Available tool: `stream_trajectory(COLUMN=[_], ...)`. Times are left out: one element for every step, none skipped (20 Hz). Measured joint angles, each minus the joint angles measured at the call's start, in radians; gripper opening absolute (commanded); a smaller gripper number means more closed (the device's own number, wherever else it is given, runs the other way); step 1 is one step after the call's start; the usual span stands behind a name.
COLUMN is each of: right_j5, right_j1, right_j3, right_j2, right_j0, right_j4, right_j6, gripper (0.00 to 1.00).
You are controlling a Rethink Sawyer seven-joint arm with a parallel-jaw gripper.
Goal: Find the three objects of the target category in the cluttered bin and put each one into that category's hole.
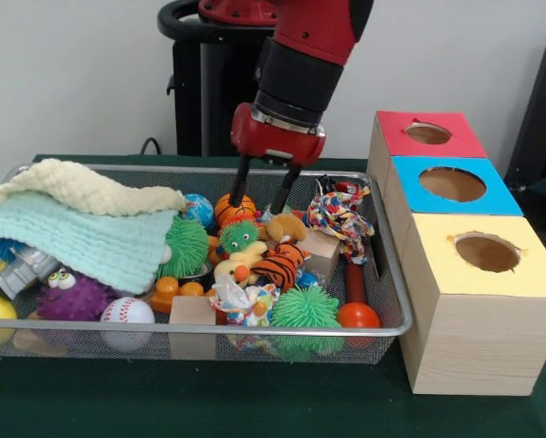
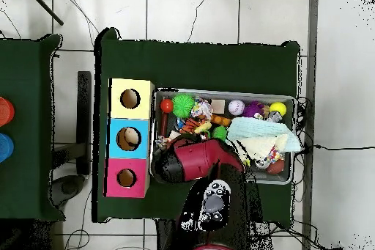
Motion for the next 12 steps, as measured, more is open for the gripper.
stream_trajectory(right_j5=[-0.005,-0.009,-0.014,-0.022,-0.041,-0.048,-0.058,-0.075,-0.084,-0.093,-0.102,-0.109], right_j1=[0.001,0.002,0.004,0.005,0.005,0.005,0.005,0.006,0.007,0.007,0.008,0.009], right_j3=[0.000,0.000,0.000,0.000,0.000,0.000,0.000,0.000,0.000,0.000,0.000,0.000], right_j2=[-0.008,-0.015,-0.022,-0.028,-0.027,-0.026,-0.023,-0.015,-0.009,-0.002,0.008,0.020], right_j0=[0.000,-0.001,-0.002,-0.004,-0.019,-0.026,-0.035,-0.054,-0.065,-0.076,-0.090,-0.104], right_j4=[0.002,0.003,0.004,0.004,0.004,0.004,0.004,0.004,0.004,0.004,0.004,0.004], right_j6=[0.007,0.013,0.019,0.024,0.026,0.026,0.026,0.026,0.026,0.026,0.026,0.026], gripper=[1.00,1.00,1.00,1.00,1.00,1.00,1.00,1.00,1.00,1.00,1.00,1.00])
